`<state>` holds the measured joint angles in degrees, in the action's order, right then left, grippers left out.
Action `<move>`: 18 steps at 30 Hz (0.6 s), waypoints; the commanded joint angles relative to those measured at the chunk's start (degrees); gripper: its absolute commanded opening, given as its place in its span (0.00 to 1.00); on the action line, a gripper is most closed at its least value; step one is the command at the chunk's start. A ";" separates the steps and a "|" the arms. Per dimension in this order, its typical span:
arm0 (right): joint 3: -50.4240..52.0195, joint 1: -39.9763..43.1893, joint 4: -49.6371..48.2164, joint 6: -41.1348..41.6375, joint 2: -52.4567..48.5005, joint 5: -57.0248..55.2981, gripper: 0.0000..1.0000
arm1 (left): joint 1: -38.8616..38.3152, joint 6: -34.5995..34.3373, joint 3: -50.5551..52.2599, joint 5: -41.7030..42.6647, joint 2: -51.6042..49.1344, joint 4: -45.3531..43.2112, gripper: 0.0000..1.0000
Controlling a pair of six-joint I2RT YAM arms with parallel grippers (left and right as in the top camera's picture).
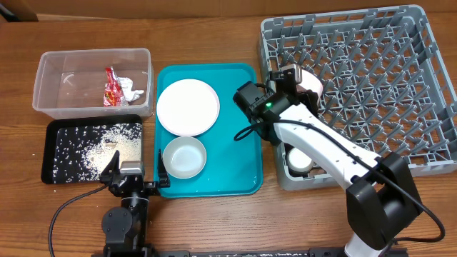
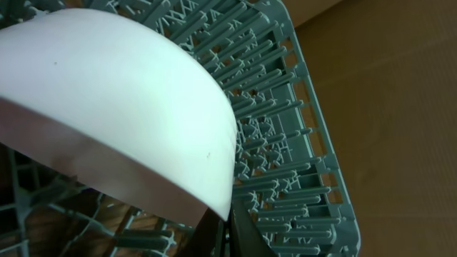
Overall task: Sort waste into correct bins and load items into the dishwasher
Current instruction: 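Move the right gripper to the white bowl and grasp its rim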
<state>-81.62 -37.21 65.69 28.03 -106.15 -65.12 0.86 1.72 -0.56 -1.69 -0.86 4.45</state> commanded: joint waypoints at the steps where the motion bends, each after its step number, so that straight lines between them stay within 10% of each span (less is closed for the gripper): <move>1: -0.07 -0.02 0.72 0.50 0.04 -0.57 0.04 | 0.24 0.90 0.28 -0.15 0.61 -0.22 1.00; 6: -0.07 -0.24 6.56 7.06 0.04 0.63 0.04 | 0.24 0.90 0.28 -0.15 0.61 -0.22 1.00; 10: -0.20 -1.22 8.41 8.24 0.04 4.87 0.30 | 0.24 0.90 0.28 -0.15 0.61 -0.22 1.00; 18: -4.50 -4.00 8.83 8.26 0.07 12.90 0.39 | 0.24 0.90 0.28 -0.15 0.61 -0.22 1.00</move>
<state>-82.43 -40.16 74.67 35.27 -106.19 -55.68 0.86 1.72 -0.56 -1.69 -0.86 4.45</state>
